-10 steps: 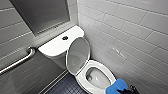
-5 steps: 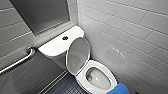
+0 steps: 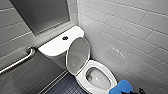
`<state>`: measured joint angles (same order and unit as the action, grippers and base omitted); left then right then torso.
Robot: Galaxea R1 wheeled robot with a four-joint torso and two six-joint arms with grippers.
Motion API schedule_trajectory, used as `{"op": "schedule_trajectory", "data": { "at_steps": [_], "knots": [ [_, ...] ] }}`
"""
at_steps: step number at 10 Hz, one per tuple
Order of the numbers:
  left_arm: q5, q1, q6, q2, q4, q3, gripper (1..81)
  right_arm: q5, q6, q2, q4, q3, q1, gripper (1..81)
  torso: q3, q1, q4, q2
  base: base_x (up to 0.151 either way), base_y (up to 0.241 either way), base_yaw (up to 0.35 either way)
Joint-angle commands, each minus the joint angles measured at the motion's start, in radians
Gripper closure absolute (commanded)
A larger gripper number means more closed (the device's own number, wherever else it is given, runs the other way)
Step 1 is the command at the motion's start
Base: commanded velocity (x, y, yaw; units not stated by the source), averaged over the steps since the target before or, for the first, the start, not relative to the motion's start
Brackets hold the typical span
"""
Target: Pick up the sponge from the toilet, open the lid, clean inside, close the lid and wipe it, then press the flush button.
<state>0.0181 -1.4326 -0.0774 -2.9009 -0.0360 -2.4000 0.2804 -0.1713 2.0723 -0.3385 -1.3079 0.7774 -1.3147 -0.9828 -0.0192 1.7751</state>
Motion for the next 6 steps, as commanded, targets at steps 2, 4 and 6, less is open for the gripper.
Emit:
{"op": "schedule_trajectory", "data": {
  "at_steps": [2, 4, 6],
  "knots": [
    [-0.084, -0.019, -0.004, 0.003, 0.008, 0.019, 1.0, -0.311, 0.012, 0.164, 0.019, -0.285, -0.29, 81.1, 0.0, 0.0, 0.0, 0.0, 0.0, 0.0, 0.0],
    [-0.084, -0.019, -0.002, 0.004, 0.01, 0.018, 1.0, -0.375, 0.012, 0.272, 0.024, -0.397, -0.364, 81.1, 0.0, 0.0, 0.0, 0.0, 0.0, 0.0, 0.0],
    [-0.084, -0.018, -0.002, 0.006, 0.011, 0.016, 1.0, -0.429, 0.012, 0.355, 0.026, -0.453, -0.434, 81.1, 0.0, 0.0, 0.0, 0.0, 0.0, 0.0, 0.0]
  ]
}}
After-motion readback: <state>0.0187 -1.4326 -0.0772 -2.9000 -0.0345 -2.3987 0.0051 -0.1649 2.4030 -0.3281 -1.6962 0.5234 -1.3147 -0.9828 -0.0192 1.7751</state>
